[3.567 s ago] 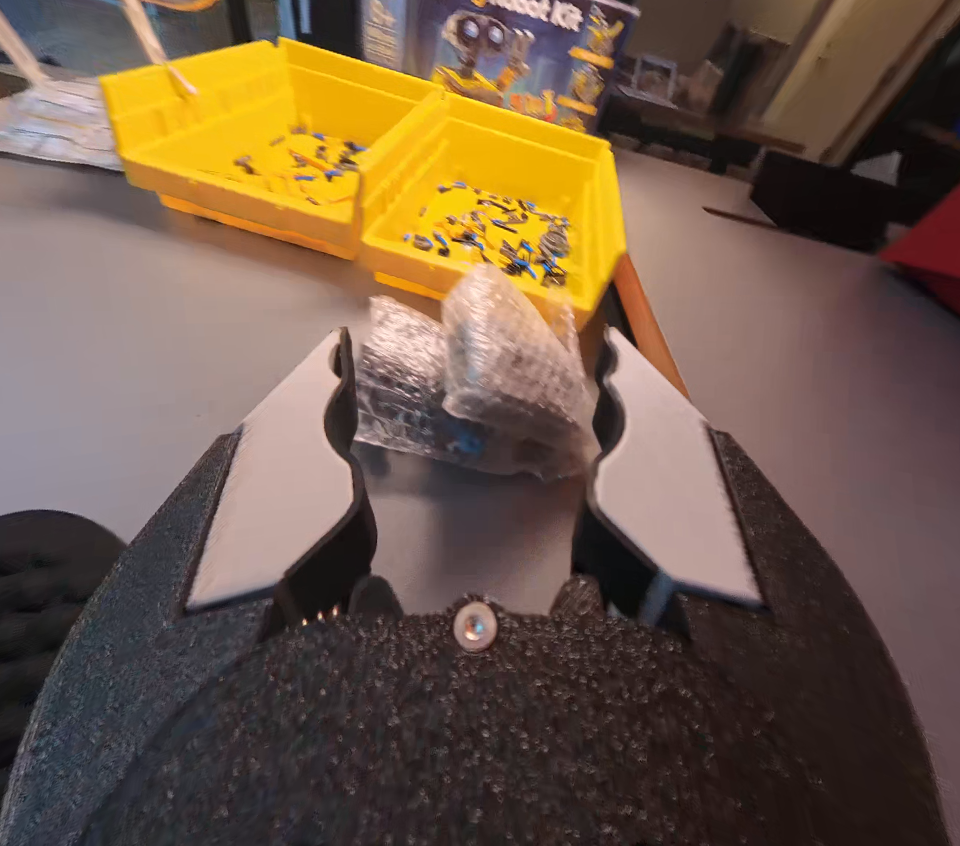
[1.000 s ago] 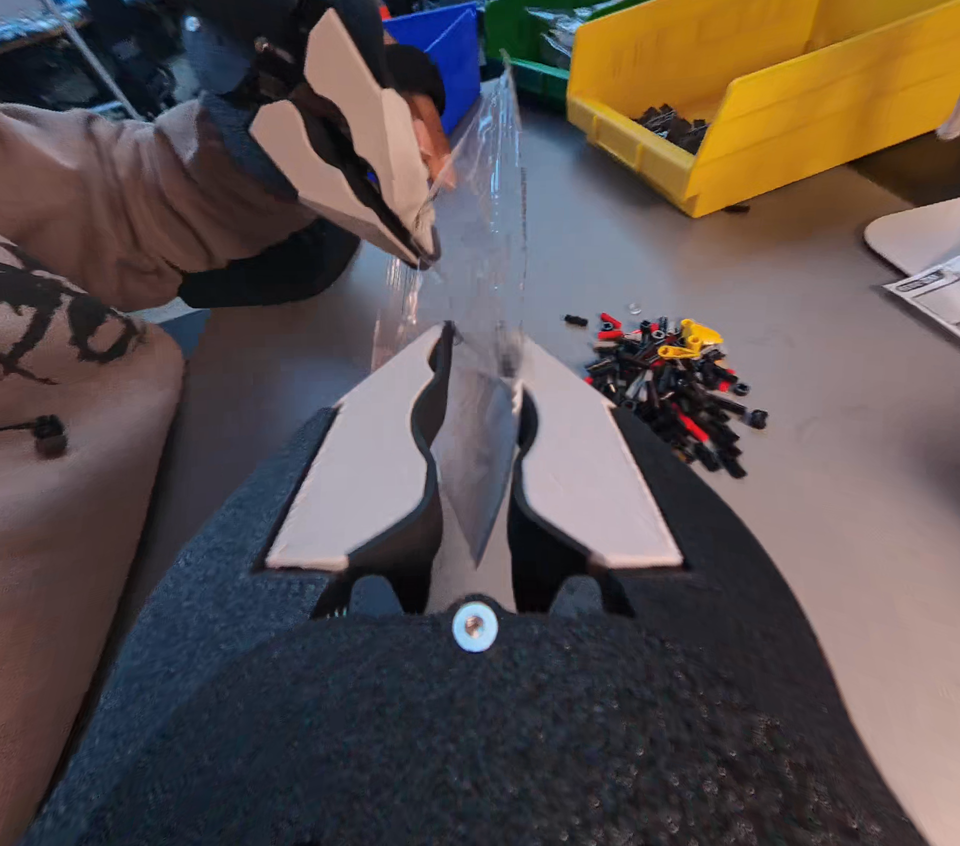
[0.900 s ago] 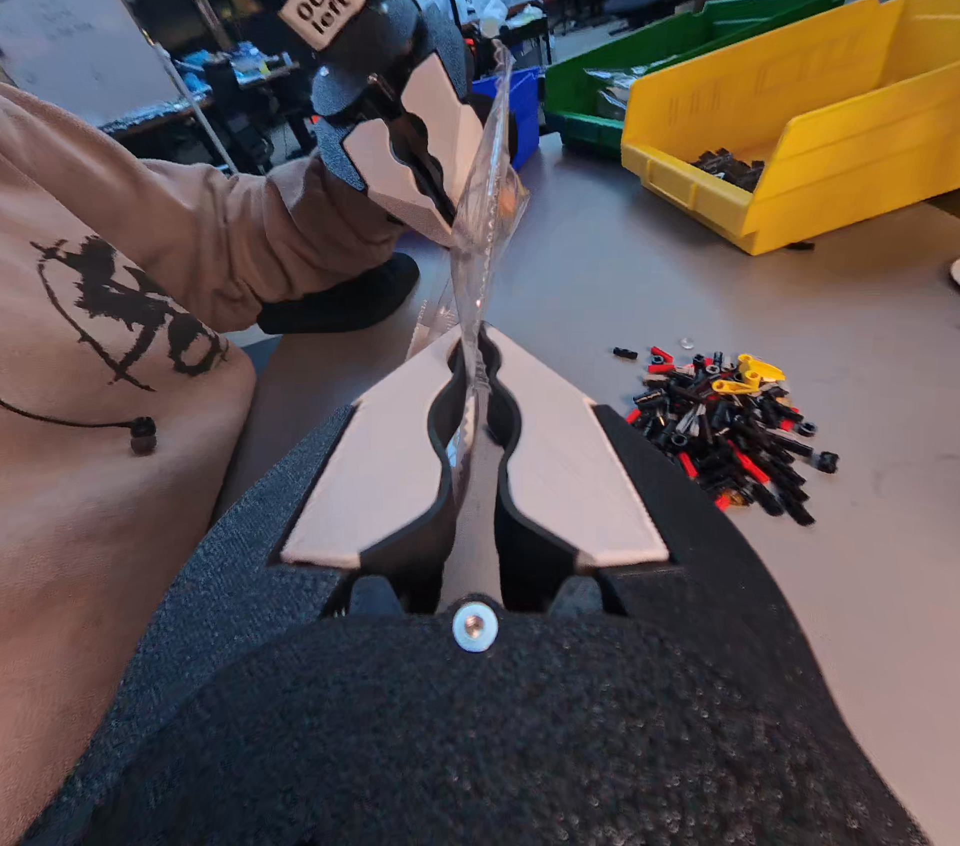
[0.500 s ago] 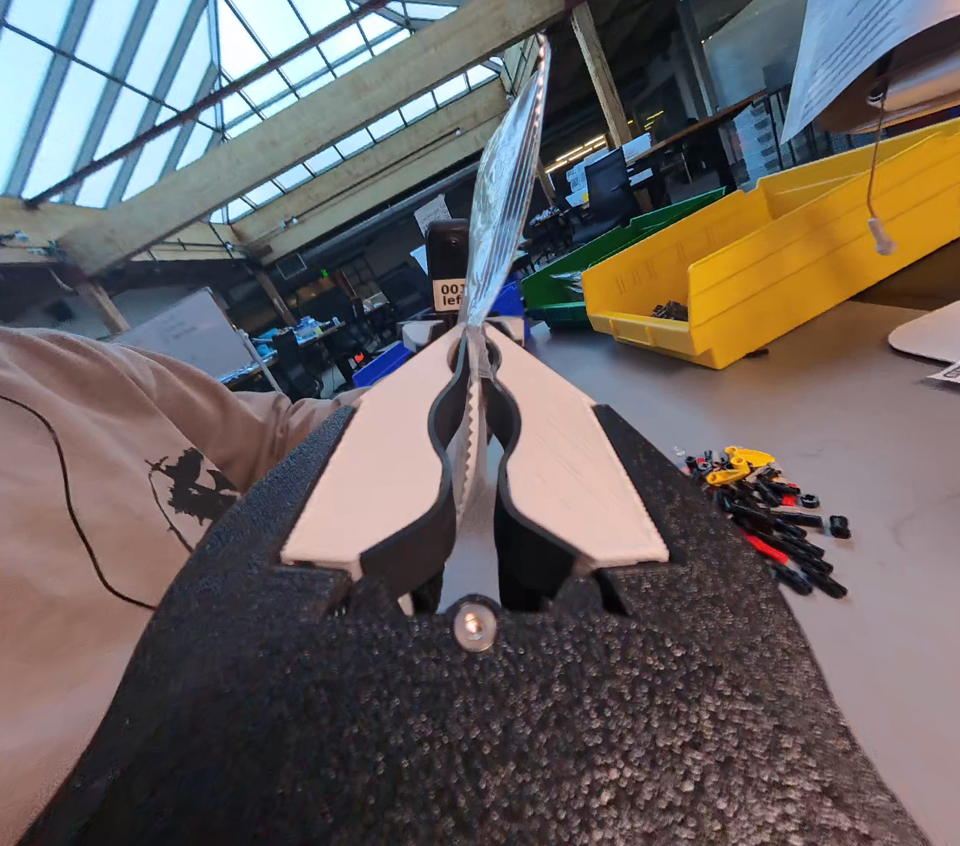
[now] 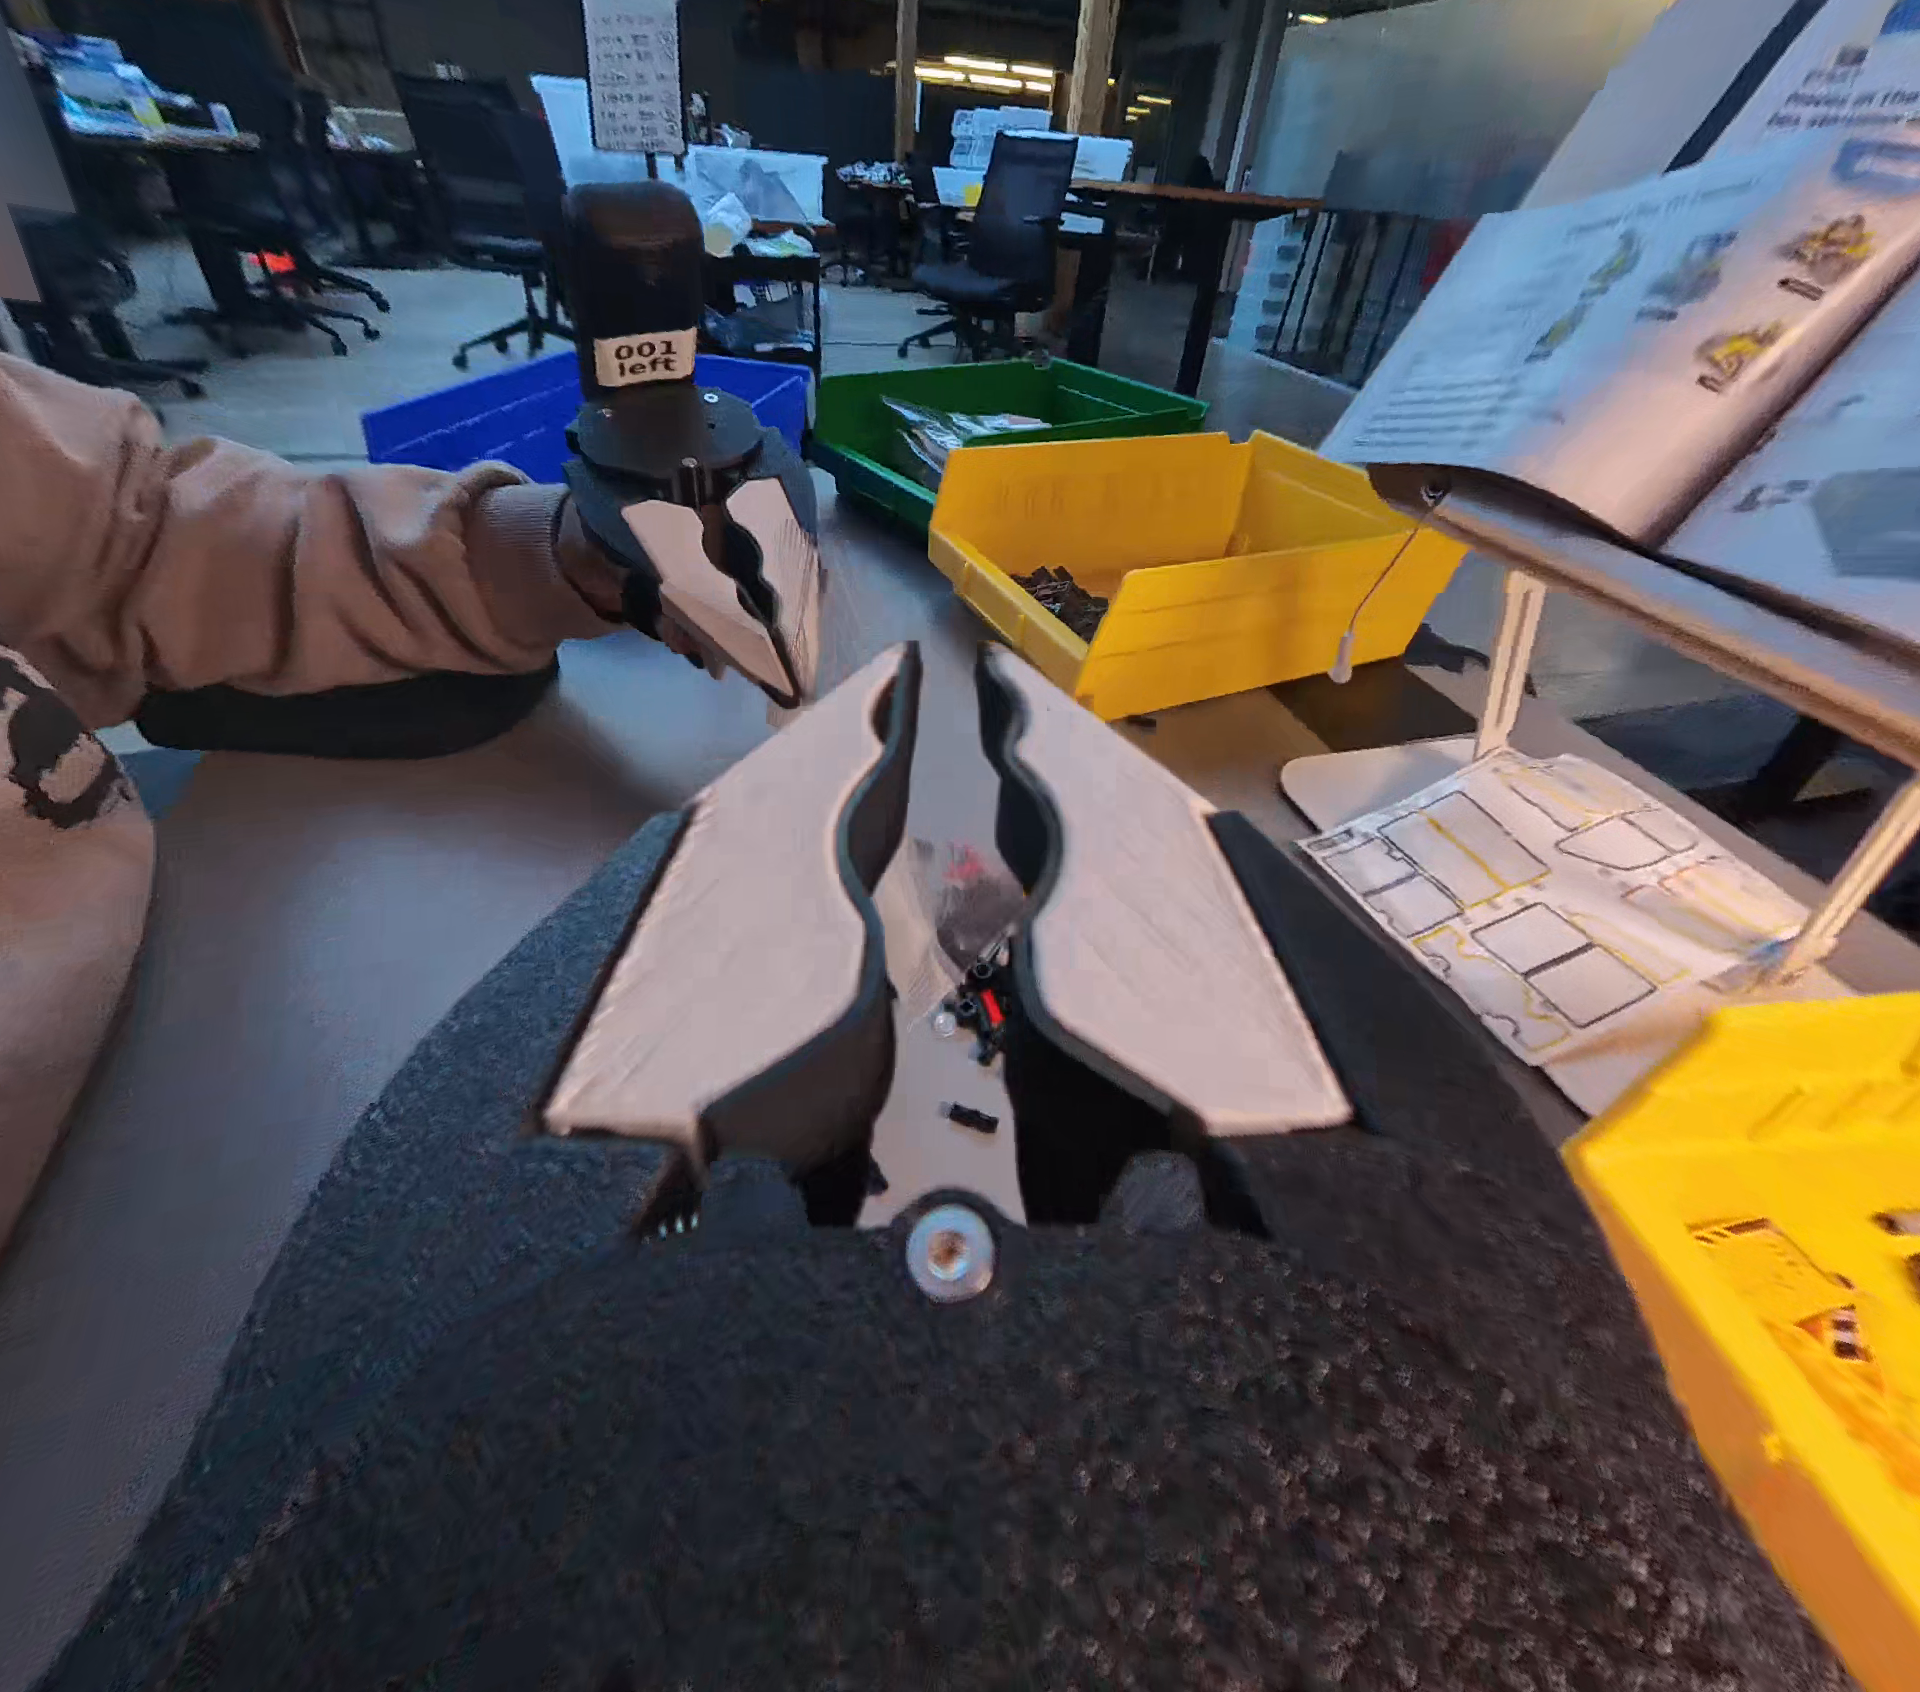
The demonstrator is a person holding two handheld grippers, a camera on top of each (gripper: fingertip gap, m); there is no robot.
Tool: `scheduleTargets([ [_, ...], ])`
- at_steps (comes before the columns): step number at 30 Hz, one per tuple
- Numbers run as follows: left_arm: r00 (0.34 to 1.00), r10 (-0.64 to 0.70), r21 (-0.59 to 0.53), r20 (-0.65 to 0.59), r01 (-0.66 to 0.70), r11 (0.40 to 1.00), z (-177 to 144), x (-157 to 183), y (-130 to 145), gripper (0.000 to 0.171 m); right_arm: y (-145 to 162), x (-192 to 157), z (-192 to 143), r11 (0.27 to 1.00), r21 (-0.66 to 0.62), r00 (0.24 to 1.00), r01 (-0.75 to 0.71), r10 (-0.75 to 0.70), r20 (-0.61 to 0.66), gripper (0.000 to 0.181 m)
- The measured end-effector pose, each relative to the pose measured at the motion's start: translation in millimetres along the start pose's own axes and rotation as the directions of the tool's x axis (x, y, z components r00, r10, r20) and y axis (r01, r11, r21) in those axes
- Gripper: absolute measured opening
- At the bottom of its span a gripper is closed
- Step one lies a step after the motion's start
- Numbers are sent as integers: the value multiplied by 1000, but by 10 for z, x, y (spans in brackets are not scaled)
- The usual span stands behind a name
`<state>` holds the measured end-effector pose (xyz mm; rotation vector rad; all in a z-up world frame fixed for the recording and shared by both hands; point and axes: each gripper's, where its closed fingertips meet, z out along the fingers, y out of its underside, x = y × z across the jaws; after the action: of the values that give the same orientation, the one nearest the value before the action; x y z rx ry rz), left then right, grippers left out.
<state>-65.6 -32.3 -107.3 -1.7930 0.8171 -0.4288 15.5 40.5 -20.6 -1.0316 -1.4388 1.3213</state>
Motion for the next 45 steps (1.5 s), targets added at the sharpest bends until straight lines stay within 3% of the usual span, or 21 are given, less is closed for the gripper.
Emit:
scheduleTargets([
  [1,999,35,-29,-4,-35,999,21,33,23,0,-2,-34,21,998,-40,999,43,-44,-5,1],
  [4,996,88,-88,-18,-89,992,69,99,58,0,143,-238,147,957,-213,979,196,-181,91,0],
  [10,987,156,-109,-20,-158,981,44,172,-7,0,441,-436,324,848,-400,928,347,-249,276,0],
  [13,984,177,-118,-21,-178,977,31,189,-2,0,516,-470,372,835,-424,923,351,-231,308,0],
  [19,963,268,-134,-27,-269,954,33,245,9,0,607,-336,404,824,-498,954,270,-157,257,0],
  [23,932,361,-143,-23,-361,922,31,303,-18,0,615,-261,458,839,-537,982,87,20,189,0],
  [26,922,388,-149,5,-383,912,8,277,-44,0,746,-361,451,800,-585,970,133,15,241,0],
  [30,939,340,-57,53,-337,940,-60,246,-239,0,860,-573,428,749,-586,924,309,-92,371,0],
  [32,944,325,-28,56,-324,946,-81,268,-315,0,786,-598,479,766,-541,916,347,-152,371,7],
  [36,962,271,53,39,-273,961,-113,313,-430,0,450,-562,594,877,-391,936,280,-159,314,15],
  [40,978,197,119,67,-204,972,-142,228,-510,0,544,-613,649,838,-386,907,386,-268,324,17],
  [45,978,162,144,128,-180,973,-225,74,-542,0,423,-765,679,917,-302,920,262,-143,365,31],
])
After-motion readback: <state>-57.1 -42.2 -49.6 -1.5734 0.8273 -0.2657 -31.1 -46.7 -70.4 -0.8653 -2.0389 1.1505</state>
